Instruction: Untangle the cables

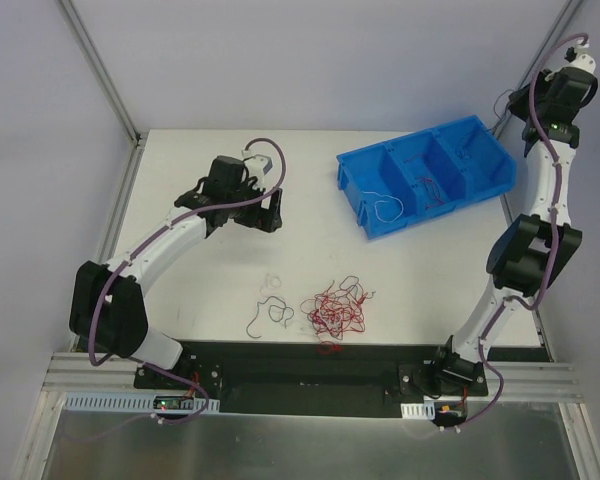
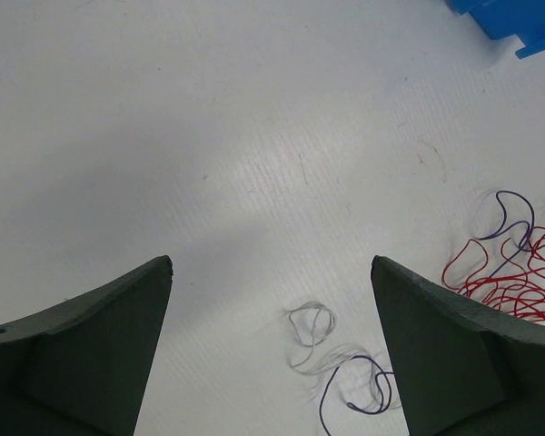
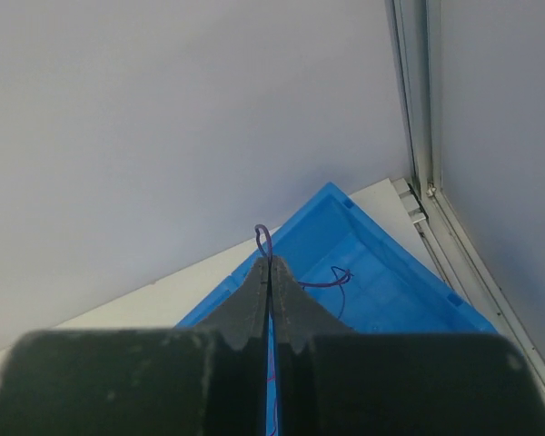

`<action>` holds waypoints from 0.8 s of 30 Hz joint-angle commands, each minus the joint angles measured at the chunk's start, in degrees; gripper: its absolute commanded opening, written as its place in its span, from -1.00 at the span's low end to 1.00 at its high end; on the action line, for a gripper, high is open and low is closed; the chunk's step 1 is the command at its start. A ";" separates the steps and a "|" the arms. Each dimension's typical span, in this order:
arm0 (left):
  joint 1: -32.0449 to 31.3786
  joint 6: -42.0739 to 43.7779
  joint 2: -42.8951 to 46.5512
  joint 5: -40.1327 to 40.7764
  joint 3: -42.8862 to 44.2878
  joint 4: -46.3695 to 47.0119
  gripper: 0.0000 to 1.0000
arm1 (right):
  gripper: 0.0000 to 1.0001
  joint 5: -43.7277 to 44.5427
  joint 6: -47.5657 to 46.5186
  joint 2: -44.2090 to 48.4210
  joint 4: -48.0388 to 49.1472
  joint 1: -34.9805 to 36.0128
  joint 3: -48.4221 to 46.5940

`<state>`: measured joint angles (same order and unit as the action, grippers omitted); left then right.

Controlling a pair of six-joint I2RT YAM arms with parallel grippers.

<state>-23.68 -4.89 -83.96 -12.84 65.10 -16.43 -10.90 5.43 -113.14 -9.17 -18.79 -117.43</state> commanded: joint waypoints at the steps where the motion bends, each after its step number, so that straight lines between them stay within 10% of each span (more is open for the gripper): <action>1: -0.40 1.20 -0.67 0.28 2.13 1.31 0.81 | -0.99 -1.49 -4.99 -5.14 6.25 -0.29 -2.98; 14: -0.40 -4.34 -1.91 -3.59 2.93 1.31 0.76 | -0.99 1.31 -4.81 -15.00 -0.67 2.17 -6.15; 17: -0.40 -6.53 -0.42 -5.43 2.84 1.22 0.75 | -0.74 3.07 -7.34 -14.65 -2.43 2.96 -5.71; 20: -0.84 -7.94 2.13 -7.81 2.84 1.48 0.76 | 0.02 8.86 -10.25 -15.44 -8.73 4.02 -8.86; 24: -4.08 -7.42 7.57 -5.97 1.43 1.66 0.80 | 0.33 19.04 -14.65 -13.96 -20.60 6.12 -13.78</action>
<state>-24.58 -11.29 -83.90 -17.67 65.56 -16.25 -3.01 -3.84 -131.83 -19.00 -14.52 -124.97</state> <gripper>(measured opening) 0.892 0.630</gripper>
